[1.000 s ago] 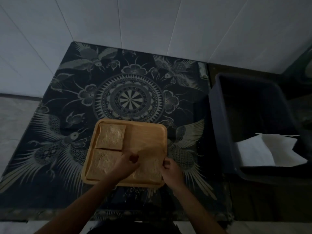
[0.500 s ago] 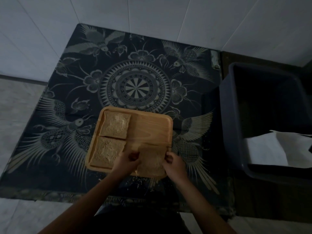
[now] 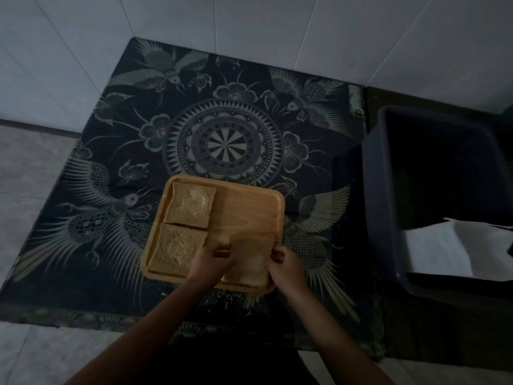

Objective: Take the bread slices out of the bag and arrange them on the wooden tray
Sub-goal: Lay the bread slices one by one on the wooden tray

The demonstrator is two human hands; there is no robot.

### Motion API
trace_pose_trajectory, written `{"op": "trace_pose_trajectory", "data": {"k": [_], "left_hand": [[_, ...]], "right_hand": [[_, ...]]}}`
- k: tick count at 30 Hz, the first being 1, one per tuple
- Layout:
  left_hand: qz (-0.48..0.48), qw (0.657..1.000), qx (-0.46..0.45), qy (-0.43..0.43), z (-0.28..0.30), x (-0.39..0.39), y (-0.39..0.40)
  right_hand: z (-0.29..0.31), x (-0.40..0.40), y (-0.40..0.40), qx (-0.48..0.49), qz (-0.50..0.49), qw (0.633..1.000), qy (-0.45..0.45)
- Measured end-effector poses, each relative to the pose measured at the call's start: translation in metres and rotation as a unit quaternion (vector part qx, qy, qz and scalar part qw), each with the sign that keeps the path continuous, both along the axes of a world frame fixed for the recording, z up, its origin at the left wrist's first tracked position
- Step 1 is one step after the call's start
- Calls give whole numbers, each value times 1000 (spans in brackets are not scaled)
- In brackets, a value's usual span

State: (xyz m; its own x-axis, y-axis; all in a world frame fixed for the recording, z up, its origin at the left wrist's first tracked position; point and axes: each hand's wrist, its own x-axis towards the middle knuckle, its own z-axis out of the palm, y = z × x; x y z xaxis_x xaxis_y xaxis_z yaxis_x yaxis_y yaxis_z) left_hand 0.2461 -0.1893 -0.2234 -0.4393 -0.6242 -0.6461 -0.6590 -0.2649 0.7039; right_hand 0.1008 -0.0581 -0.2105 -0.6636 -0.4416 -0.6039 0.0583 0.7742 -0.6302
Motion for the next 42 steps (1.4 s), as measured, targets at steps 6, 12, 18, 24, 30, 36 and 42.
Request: {"op": "trace_pose_trajectory", "data": {"k": [6, 12, 18, 24, 30, 36, 42], "left_hand": [[21, 999, 24, 41, 5, -4, -13], [14, 997, 39, 63, 16, -22, -29], [-38, 995, 42, 88, 24, -48, -49], [-57, 994, 28, 88, 21, -69, -72], [-48, 996, 22, 75, 9, -79, -85], [-68, 996, 5, 53, -3, -77, -87], [-65, 997, -21, 46, -8, -66, -81]], "right_hand": [[7, -12, -6, -32, -22, 999, -30], [16, -29, -20, -54, -67, 993, -77], [11, -52, -34, -73, -101, 988, -91], [7, -72, -53, -68, -112, 987, -98], [0, -82, -65, -72, -88, 990, -88], [-8, -83, -65, -37, -28, 999, -5], [-13, -80, -63, 0, 33, 998, 55]]}}
